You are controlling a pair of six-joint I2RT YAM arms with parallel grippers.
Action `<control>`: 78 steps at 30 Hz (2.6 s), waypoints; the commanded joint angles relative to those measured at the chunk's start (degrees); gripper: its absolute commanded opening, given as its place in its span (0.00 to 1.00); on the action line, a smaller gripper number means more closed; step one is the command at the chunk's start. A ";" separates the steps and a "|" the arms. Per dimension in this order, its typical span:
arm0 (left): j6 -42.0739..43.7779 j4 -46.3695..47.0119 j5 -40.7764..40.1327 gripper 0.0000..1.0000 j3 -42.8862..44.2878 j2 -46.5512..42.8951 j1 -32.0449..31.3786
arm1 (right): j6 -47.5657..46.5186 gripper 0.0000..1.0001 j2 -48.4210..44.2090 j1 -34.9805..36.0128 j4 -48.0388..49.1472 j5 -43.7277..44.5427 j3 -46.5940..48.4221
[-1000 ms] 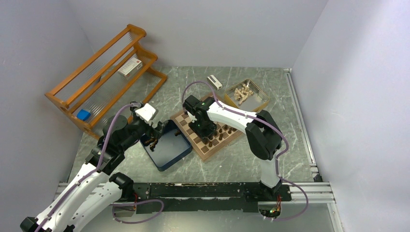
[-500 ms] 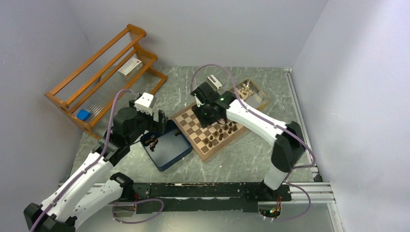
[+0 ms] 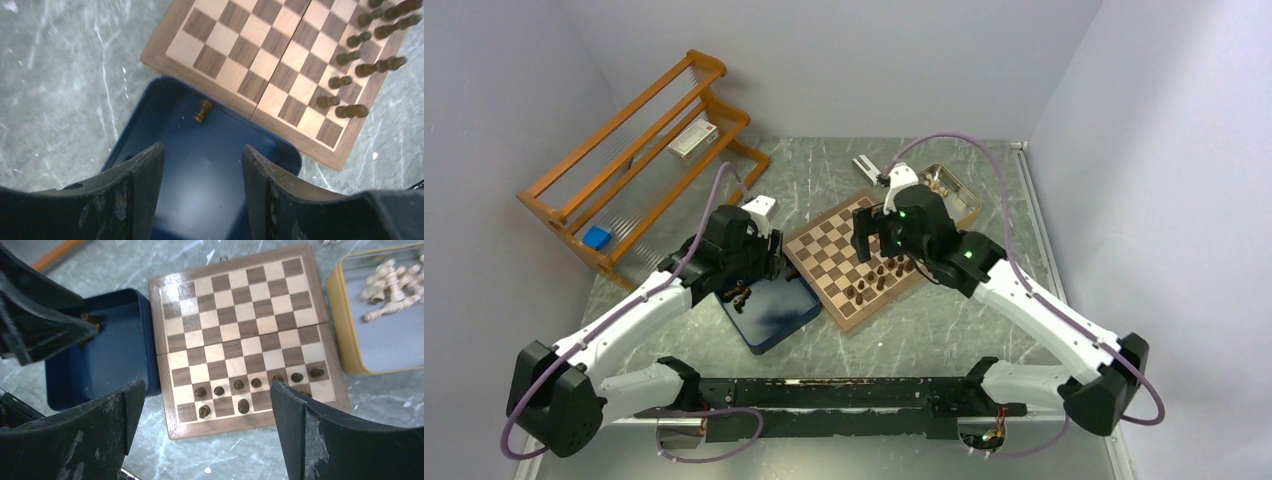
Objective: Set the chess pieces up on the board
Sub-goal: Pick up the chess piece from the storage box.
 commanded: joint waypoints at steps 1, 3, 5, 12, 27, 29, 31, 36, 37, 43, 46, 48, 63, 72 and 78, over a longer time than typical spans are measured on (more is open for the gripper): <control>-2.51 3.39 3.43 0.61 -2.96 1.76 0.20 | -0.03 1.00 -5.31 -0.30 6.17 4.15 -3.38; -0.74 4.94 4.92 0.60 -3.92 2.86 0.21 | -0.21 1.00 -7.60 -0.31 7.14 5.92 -4.83; 2.20 4.69 5.40 0.60 -3.27 4.11 0.20 | 0.00 1.00 -9.45 -0.30 7.65 7.56 -5.99; 16.09 7.19 9.42 0.55 -2.13 9.97 0.11 | -0.70 1.00 -14.80 -0.30 9.62 10.51 -9.43; 26.16 17.71 13.53 0.37 -4.43 19.41 0.11 | -2.29 1.00 -18.98 -0.38 10.66 10.65 -10.40; 26.17 18.14 14.10 0.33 -4.41 20.33 0.11 | -2.16 1.00 -19.60 -0.35 10.79 10.45 -10.45; 26.00 19.03 14.39 0.31 -4.92 20.73 0.11 | -1.88 1.00 -19.95 -0.32 11.04 10.19 -10.54; 28.01 19.42 14.80 0.32 -5.45 22.26 0.11 | -1.43 1.00 -20.43 -0.35 11.57 9.28 -10.74; 28.50 19.36 15.11 0.32 -5.18 22.80 0.11 | -1.37 1.00 -20.50 -0.38 11.83 9.17 -10.91; 29.92 18.29 16.01 0.32 -4.41 25.19 0.12 | -0.87 1.00 -20.35 -0.31 12.30 8.03 -11.00; 30.40 17.94 15.51 0.29 -4.21 25.81 0.17 | -0.83 1.00 -20.43 -0.35 11.96 7.98 -10.90; 30.56 17.87 15.52 0.26 -4.21 25.69 0.17 | -0.94 1.00 -20.64 -0.37 11.69 8.02 -10.93; 30.38 16.64 15.63 0.12 -3.47 26.46 0.21 | 0.36 1.00 -20.35 -0.31 12.56 5.23 -11.25; 29.16 11.29 14.87 0.05 -3.28 21.60 -0.21 | 3.45 1.00 -20.96 -0.31 12.40 6.13 -12.22; 26.29 10.84 13.65 0.05 -4.38 15.80 -0.45 | 2.09 0.95 -21.61 -0.35 14.77 2.20 -14.04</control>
